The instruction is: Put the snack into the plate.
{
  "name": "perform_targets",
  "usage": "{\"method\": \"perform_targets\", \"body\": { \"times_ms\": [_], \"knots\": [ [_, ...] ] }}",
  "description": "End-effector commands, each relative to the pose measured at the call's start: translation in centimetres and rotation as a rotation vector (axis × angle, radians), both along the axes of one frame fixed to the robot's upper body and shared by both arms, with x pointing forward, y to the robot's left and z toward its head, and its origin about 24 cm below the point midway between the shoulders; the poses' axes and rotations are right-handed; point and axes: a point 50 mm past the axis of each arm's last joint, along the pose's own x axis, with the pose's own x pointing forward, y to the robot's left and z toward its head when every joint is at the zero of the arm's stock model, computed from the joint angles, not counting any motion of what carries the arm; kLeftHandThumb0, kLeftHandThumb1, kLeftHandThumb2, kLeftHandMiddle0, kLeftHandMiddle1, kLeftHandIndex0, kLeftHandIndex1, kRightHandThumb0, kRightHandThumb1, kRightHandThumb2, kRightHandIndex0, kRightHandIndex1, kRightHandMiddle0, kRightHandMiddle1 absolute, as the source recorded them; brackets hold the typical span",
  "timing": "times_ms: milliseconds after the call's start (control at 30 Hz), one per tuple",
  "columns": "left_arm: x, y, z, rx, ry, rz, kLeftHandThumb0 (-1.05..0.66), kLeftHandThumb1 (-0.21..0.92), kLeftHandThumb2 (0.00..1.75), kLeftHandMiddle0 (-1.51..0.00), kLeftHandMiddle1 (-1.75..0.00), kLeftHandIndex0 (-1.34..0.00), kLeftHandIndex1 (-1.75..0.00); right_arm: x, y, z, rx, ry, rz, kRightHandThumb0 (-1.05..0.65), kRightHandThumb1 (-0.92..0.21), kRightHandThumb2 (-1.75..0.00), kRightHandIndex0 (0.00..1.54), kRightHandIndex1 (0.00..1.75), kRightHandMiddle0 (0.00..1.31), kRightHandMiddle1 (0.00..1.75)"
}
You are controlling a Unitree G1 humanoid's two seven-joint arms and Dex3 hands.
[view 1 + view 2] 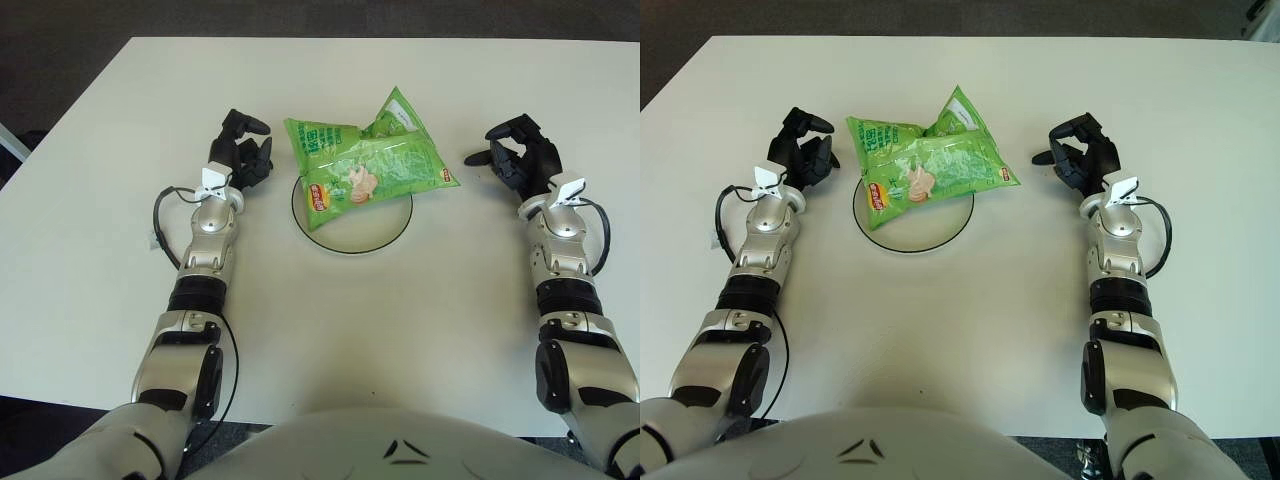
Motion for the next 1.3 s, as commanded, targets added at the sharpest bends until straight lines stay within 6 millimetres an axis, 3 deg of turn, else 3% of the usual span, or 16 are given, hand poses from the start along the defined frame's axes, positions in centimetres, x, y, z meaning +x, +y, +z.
{"method": "perform_targets", "body": {
  "times_ms": [0, 300, 567, 1033, 1267],
  "knots": [
    [-1.4, -0.4, -3.5, -0.022, 0.114, -0.006, -0.37, 0.79, 0.66, -0.79, -1.73, -0.32, -1.70, -2.3, 0.4, -5.8, 0.053, 0.208, -0.045, -0.35, -0.92, -0.38, 0.85, 0.99, 0.35, 1.59],
    [-1.2, -1.0, -3.3, -0.031, 0.112, -0.043, -0.37, 0.77, 0.69, -0.77, -1.75, -0.31, -1.73, -2.9, 0.3, -6.2, 0.015, 0.256, -0.073, -0.35, -0.92, -0.36, 0.85, 1.00, 0.37, 1.57],
    [-1.0, -1.4, -3.2, -0.032, 0.113, -0.079, -0.37, 0.77, 0.70, -0.77, -1.75, -0.31, -1.73, -3.8, 0.6, -6.8, -0.130, 0.251, -0.120, -0.35, -0.92, -0.32, 0.86, 1.01, 0.41, 1.53],
    [-0.3, -2.3, -3.0, -0.013, 0.121, -0.134, -0.37, 0.77, 0.72, -0.76, -1.75, -0.30, -1.74, -4.8, -0.1, -6.9, -0.151, 0.230, -0.154, -0.36, -0.92, -0.30, 0.88, 0.99, 0.44, 1.50],
    [0.0, -2.6, -3.0, -0.016, 0.139, -0.185, -0.37, 0.77, 0.72, -0.77, -1.75, -0.30, -1.75, -5.9, 0.0, -6.2, -0.099, 0.047, -0.254, -0.36, -0.92, -0.29, 0.89, 0.99, 0.44, 1.50]
  ]
}}
